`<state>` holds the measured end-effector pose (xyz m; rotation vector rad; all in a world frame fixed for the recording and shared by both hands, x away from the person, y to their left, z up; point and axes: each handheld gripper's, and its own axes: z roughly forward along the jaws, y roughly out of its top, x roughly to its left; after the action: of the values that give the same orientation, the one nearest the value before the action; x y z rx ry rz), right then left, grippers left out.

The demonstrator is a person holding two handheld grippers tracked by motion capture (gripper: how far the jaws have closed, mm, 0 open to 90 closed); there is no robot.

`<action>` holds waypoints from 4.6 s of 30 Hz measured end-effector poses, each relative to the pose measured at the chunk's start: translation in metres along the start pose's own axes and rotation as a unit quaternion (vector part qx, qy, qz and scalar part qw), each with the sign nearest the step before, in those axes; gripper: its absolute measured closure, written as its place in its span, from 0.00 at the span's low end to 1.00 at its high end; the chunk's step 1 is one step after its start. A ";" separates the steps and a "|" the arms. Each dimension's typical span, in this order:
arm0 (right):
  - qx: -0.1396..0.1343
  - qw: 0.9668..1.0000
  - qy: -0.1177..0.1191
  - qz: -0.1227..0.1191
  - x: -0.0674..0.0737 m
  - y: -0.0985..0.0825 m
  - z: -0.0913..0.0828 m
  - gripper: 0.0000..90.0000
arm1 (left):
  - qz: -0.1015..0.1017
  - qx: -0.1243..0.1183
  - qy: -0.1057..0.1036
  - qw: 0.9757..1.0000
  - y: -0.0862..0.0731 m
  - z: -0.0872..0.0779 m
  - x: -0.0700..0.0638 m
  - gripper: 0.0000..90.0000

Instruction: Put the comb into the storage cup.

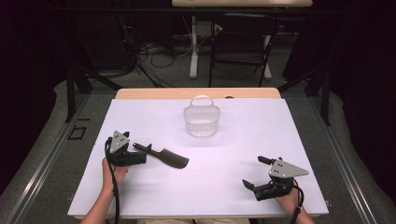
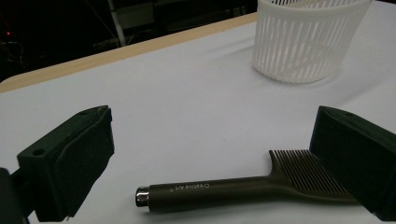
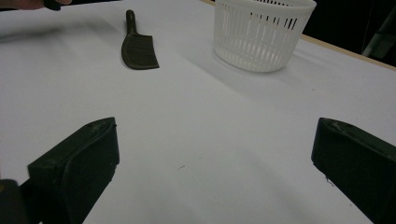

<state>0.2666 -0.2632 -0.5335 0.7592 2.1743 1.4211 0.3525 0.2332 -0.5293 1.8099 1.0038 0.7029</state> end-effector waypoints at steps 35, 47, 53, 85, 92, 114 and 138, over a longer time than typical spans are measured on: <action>0.008 1.000 0.000 -0.007 0.000 0.000 0.002 0.01 | -0.025 0.089 0.046 0.995 -0.001 0.029 0.025 0.79; 0.009 1.000 0.003 -0.005 0.001 0.000 0.003 0.01 | -0.033 0.111 0.044 0.992 -0.007 0.034 0.031 1.00; 0.006 1.000 0.000 -0.005 0.000 0.000 0.002 0.01 | -0.027 0.127 0.047 0.990 -0.011 0.042 0.031 1.00; 0.014 1.000 0.003 -0.003 0.000 -0.001 0.002 0.01 | -0.010 0.189 0.030 0.981 -0.014 0.039 0.028 1.00; 0.015 1.000 0.002 -0.003 0.000 -0.001 0.003 0.01 | -0.011 0.202 0.024 0.979 -0.019 0.032 0.026 1.00; 0.016 1.000 0.002 -0.005 -0.001 0.000 0.002 0.01 | -0.011 0.218 0.009 0.976 -0.019 0.023 0.015 0.99; 0.019 1.000 0.005 -0.003 0.001 0.000 0.005 0.01 | -0.016 0.242 -0.012 0.970 -0.016 0.018 0.010 0.99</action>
<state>0.2692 -0.2590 -0.5356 0.7606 2.2154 1.3863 0.3665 0.2375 -0.5509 2.2048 1.2656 0.4354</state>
